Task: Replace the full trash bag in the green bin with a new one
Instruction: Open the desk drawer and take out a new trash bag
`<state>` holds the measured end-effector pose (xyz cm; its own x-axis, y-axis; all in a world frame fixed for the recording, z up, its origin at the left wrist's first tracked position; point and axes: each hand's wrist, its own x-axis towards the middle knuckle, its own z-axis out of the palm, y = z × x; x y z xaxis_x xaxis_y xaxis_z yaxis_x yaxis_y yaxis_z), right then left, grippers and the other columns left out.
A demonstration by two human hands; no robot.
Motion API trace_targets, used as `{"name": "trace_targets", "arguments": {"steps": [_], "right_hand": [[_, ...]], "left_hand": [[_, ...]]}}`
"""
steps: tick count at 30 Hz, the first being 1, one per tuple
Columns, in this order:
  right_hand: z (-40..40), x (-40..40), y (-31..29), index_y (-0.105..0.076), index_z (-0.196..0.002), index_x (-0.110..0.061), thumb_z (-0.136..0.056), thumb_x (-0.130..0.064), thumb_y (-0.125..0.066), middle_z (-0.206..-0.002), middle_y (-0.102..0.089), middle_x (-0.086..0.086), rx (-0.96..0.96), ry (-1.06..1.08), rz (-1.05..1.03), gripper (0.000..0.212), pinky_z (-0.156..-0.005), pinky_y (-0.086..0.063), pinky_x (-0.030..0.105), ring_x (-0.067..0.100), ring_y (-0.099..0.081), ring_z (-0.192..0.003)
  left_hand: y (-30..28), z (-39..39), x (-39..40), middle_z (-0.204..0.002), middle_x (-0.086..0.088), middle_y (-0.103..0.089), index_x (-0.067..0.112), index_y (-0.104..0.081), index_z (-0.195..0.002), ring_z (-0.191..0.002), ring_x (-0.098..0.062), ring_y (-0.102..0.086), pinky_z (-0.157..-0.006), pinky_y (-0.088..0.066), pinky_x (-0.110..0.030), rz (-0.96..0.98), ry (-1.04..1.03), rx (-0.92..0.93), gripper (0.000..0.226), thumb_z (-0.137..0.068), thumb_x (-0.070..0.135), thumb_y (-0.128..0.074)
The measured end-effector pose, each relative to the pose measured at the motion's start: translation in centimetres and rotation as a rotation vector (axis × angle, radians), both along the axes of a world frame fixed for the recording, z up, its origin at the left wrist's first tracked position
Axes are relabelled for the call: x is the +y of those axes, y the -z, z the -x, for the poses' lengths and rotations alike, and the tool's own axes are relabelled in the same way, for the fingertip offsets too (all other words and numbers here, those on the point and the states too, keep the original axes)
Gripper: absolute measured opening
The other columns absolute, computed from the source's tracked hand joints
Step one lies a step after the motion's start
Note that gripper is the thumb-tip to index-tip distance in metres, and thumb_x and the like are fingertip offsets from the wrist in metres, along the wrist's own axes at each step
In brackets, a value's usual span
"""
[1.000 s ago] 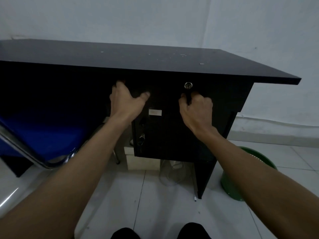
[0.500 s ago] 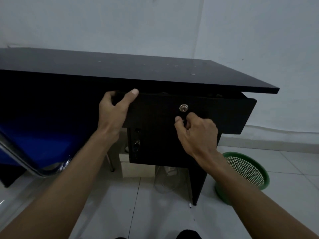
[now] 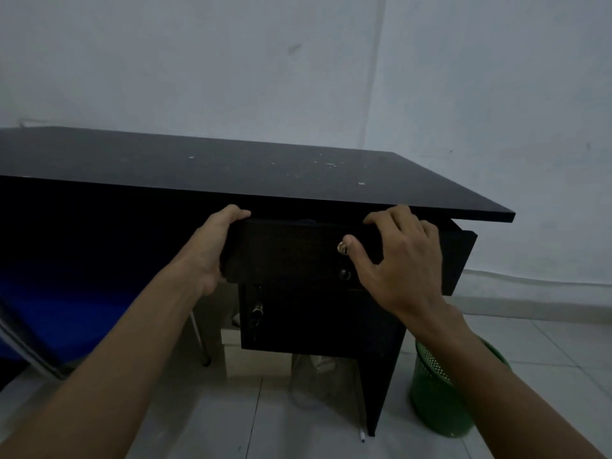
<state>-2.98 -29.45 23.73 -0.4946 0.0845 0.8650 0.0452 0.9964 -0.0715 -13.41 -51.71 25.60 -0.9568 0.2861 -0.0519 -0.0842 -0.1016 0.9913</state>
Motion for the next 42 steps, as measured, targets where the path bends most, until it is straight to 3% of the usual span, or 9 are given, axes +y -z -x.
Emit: {"name": "trace_targets", "arguments": {"steps": [12,16,20,24,28,32,37,39,42], "right_hand": [[-2.8,0.1,0.6,-0.063,-0.093,-0.017,-0.085,-0.049,-0.057,-0.09,-0.058,-0.004,-0.023,-0.197,0.114,0.034,-0.077,-0.036,0.028,0.011,-0.053,-0.079],[-5.0,-1.0,1.3,-0.062,-0.087,-0.019,-0.083,-0.05,-0.06,-0.084,-0.057,-0.007,-0.007,-0.178,0.064,0.031,-0.065,-0.037,0.028,0.01,-0.049,-0.068],[-6.3,-1.7,2.0,-0.063,-0.086,-0.02,-0.083,-0.049,-0.061,-0.084,-0.057,-0.007,-0.043,-0.166,0.048,0.03,-0.061,-0.041,0.032,0.01,-0.048,-0.067],[-6.4,-1.9,0.3,-0.066,-0.083,-0.021,-0.085,-0.051,-0.057,-0.086,-0.056,-0.007,-0.109,-0.186,0.081,0.031,-0.066,-0.042,0.032,0.01,-0.049,-0.077],[-4.8,-1.6,-3.2,-0.066,-0.11,-0.026,-0.09,-0.048,-0.052,-0.11,-0.061,-0.006,-0.414,-0.117,0.022,0.033,-0.085,-0.047,0.036,0.015,-0.056,-0.098],[-2.6,-0.8,-6.4,-0.043,-0.141,-0.031,-0.082,-0.054,-0.064,-0.138,-0.048,-0.002,-0.852,-0.136,0.107,0.067,-0.102,-0.041,0.032,0.019,-0.048,-0.123],[1.4,-0.2,-5.7,-0.008,-0.152,-0.039,-0.076,-0.044,-0.074,-0.154,-0.032,0.007,-1.099,-0.042,0.07,0.101,-0.112,-0.034,0.04,0.031,-0.037,-0.135],[2.4,-0.1,-5.4,-0.008,-0.151,-0.043,-0.074,-0.039,-0.075,-0.151,-0.036,0.01,-1.125,0.009,0.057,0.102,-0.107,-0.04,0.043,0.034,-0.042,-0.131],[2.8,-0.2,-5.4,-0.033,-0.144,-0.039,-0.073,-0.037,-0.075,-0.138,-0.051,0.006,-1.103,-0.013,0.097,0.083,-0.098,-0.048,0.041,0.029,-0.054,-0.118]], "left_hand": [[1.8,-3.3,-1.5,-0.103,-0.008,-0.067,0.021,-0.065,-0.103,-0.098,-0.025,-0.063,-0.08,-0.051,-0.04,0.059,-0.024,0.121,0.032,-0.091,0.045,-0.049],[2.6,-4.5,-2.2,-0.089,-0.009,-0.061,0.014,-0.06,-0.092,-0.083,-0.024,-0.059,-0.07,-0.046,-0.036,0.065,-0.042,0.131,0.024,-0.093,0.034,-0.047],[4.0,-5.1,-2.2,-0.096,-0.01,-0.057,0.016,-0.057,-0.097,-0.084,-0.023,-0.057,-0.069,-0.046,-0.035,0.005,-0.113,0.119,0.018,-0.094,0.03,-0.046],[3.9,-5.5,-2.0,-0.097,-0.007,-0.058,0.022,-0.058,-0.097,-0.088,-0.023,-0.058,-0.075,-0.047,-0.036,-0.024,-0.138,0.117,0.014,-0.094,0.032,-0.048],[3.8,-5.4,-2.4,-0.1,-0.01,-0.059,0.02,-0.058,-0.101,-0.088,-0.023,-0.058,-0.075,-0.046,-0.037,0.052,-0.126,0.133,0.019,-0.094,0.035,-0.05],[4.0,-5.3,-3.4,-0.122,0.002,-0.051,0.023,-0.046,-0.133,-0.103,-0.013,-0.053,-0.072,-0.044,-0.024,0.348,-0.297,0.461,0.05,-0.089,0.043,-0.058],[2.3,-6.6,-3.7,-0.118,0.015,-0.042,0.028,-0.049,-0.128,-0.113,-0.003,-0.037,-0.079,-0.03,-0.009,0.626,-0.222,0.99,0.078,-0.063,0.07,-0.056],[2.1,-6.8,-3.4,-0.117,0.016,-0.042,0.026,-0.052,-0.127,-0.115,-0.002,-0.036,-0.083,-0.03,-0.008,0.681,-0.168,1.078,0.078,-0.062,0.071,-0.054],[2.4,-6.9,-3.1,-0.117,0.016,-0.042,0.023,-0.054,-0.127,-0.119,-0.007,-0.038,-0.09,-0.034,-0.019,0.716,-0.151,1.138,0.08,-0.062,0.07,-0.055]]}}
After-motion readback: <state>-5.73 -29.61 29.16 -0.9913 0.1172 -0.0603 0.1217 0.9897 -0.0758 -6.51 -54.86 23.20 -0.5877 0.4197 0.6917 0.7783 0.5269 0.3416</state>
